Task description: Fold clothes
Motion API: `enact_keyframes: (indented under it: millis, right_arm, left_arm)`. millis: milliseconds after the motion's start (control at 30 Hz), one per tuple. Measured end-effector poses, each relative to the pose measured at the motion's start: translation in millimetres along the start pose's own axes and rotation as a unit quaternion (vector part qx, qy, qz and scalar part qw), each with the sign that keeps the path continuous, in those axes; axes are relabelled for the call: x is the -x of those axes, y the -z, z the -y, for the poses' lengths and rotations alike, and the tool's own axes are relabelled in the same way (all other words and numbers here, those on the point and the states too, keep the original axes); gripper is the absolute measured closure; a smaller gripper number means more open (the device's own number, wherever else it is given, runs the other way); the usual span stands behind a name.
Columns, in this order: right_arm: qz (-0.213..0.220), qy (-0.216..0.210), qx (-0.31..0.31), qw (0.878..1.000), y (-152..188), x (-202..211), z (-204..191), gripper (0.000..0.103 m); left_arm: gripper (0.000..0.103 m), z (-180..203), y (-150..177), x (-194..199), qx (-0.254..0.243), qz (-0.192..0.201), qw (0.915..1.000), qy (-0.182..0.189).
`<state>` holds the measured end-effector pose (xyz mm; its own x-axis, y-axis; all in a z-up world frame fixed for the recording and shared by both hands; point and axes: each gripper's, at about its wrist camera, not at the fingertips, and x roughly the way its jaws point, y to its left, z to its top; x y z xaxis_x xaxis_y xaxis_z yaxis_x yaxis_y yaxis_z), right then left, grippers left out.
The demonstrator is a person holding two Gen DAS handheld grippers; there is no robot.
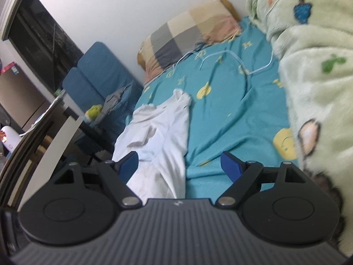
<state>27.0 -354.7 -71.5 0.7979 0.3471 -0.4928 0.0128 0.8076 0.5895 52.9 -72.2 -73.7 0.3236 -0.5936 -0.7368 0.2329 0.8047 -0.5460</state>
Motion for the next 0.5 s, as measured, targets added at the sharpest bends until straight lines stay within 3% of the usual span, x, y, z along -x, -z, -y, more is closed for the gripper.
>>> enact_keyframes:
  millis: [167,267,333,400,500]
  right_arm:
    - [-0.031,-0.013,-0.002,0.999,10.3,-13.9,-10.0,0.019]
    - [-0.052,-0.015,0.003,0.999,18.4,-23.8,-14.9,0.019]
    - [-0.066,-0.015,0.007,0.998,24.8,-31.4,-17.0,0.019]
    - [-0.081,-0.014,0.004,0.997,29.7,-41.9,-16.0,0.019]
    - [-0.099,-0.020,-0.022,0.995,31.0,-64.8,-11.5,0.019]
  left_arm:
    - [0.101,-54.6,-4.9,3.8,0.049,-0.026,0.9930,-0.104]
    - [0.101,-75.6,-2.2,-3.6,0.079,-0.039,0.9896,-0.113]
    - [0.099,-78.8,-0.3,-2.7,0.090,-0.042,0.9904,-0.096]
    - [0.091,-77.0,0.3,1.8,0.090,-0.037,0.9916,-0.086]
    - [0.067,-71.7,4.2,9.4,0.087,-0.032,0.9932,-0.070]
